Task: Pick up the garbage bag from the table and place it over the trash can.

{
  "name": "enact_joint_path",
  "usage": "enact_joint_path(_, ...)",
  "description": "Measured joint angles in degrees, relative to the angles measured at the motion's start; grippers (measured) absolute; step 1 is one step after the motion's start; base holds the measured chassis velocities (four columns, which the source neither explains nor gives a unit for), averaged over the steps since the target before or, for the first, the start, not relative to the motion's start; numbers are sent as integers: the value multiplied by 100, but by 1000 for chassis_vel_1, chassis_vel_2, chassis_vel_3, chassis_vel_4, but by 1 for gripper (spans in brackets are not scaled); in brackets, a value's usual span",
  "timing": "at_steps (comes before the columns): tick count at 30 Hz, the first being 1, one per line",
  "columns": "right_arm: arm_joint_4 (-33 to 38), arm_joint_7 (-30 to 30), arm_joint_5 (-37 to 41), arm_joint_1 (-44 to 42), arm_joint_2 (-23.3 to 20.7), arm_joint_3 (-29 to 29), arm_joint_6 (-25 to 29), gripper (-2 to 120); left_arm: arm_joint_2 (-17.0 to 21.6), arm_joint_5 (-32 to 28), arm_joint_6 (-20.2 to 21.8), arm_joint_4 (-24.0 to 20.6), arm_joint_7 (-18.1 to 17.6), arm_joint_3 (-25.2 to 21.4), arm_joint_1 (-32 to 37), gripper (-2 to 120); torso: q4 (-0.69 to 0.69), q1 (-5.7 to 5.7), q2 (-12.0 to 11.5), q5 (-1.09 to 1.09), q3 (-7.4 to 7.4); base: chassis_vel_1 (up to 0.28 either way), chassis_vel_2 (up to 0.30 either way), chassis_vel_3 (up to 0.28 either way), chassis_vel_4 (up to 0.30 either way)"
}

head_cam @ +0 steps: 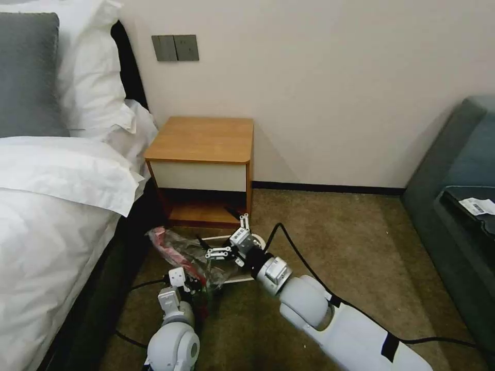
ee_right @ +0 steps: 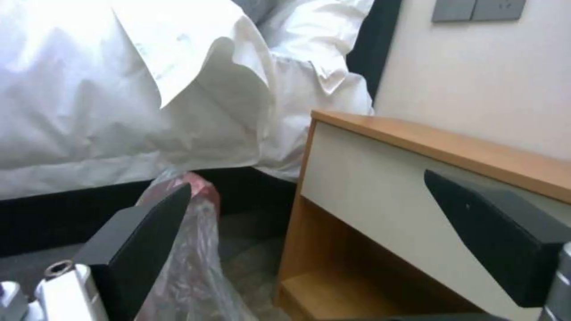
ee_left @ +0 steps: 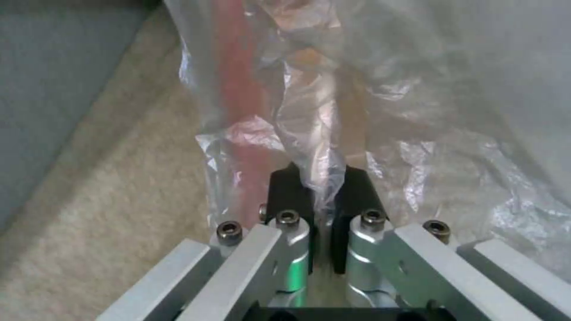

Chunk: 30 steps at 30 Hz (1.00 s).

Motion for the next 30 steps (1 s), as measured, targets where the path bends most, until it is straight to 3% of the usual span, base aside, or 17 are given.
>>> enact_joint_path(10,47,-144,1083,538,62,-415,-274,100,-17,596,-229,-73,145,18,-29,3,1,-1,1,2,-1,0,0,0,0)
enact_joint_path(18,153,-105,2681,1276,188,-975,-861,100,22,1041,-297,-86,258,-51,-98,3,2,-1,2,1,-1,0,0,0,0)
enact_joint_path(30,-84,244,3385,1684,384,-1477,-1171,99,9,1383,-500,-28,327,-149,-114,3,1,-2,3,2,-1,0,0,0,0)
